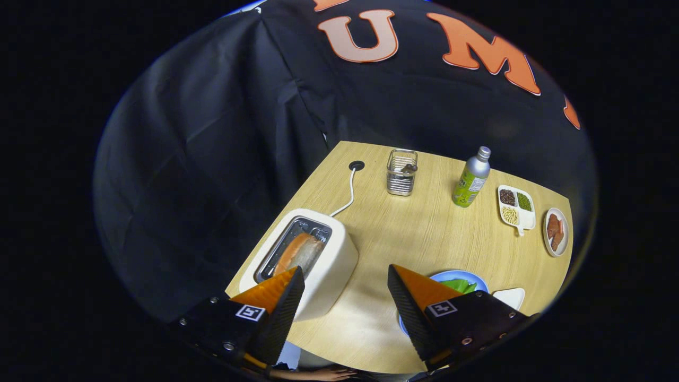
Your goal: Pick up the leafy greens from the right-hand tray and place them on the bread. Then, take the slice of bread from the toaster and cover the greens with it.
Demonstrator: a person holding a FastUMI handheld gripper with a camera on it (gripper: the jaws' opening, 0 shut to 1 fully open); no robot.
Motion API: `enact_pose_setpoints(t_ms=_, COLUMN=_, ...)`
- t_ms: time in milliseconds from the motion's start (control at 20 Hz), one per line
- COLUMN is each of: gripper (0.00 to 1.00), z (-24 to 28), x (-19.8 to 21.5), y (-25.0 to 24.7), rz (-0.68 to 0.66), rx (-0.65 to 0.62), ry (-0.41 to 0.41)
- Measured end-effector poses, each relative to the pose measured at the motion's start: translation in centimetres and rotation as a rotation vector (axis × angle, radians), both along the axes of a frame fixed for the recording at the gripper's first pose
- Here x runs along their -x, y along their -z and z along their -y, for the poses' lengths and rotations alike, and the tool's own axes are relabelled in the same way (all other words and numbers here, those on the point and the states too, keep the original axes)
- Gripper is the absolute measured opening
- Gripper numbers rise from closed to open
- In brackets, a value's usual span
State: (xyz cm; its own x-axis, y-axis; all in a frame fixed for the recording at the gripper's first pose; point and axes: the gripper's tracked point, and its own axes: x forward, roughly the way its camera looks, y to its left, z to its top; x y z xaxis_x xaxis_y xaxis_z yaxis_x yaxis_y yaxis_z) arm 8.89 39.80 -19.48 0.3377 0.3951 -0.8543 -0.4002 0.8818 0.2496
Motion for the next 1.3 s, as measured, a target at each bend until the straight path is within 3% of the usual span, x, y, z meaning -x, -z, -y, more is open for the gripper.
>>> enact_pose_setpoints(t_ms=600, gripper=0.82, z=-7.2, x=0.2, y=1.6, rz=-0.104, rx=0.04, ry=-0.004)
enact_pose_setpoints(t_ms=750, gripper=0.78, z=-8.0, x=0.0, y=2.1, rz=-0.122, rx=0.05, ry=0.038)
enact_pose_setpoints(t_ms=1050, gripper=0.55, z=-7.3, x=-1.5, y=3.9, rz=-0.144, rx=0.12, ry=0.104)
enact_pose_setpoints(t_ms=1150, gripper=0.42, z=-7.4, x=-1.6, y=4.3, rz=-0.156, rx=0.105, ry=0.137)
enact_pose_setpoints(t_ms=1200, gripper=0.27, z=-7.4, x=-1.9, y=4.4, rz=-0.149, rx=0.11, ry=0.158)
enact_pose_setpoints(t_ms=1300, gripper=0.18, z=-7.8, x=-1.7, y=4.4, rz=-0.167, rx=0.095, ry=0.15)
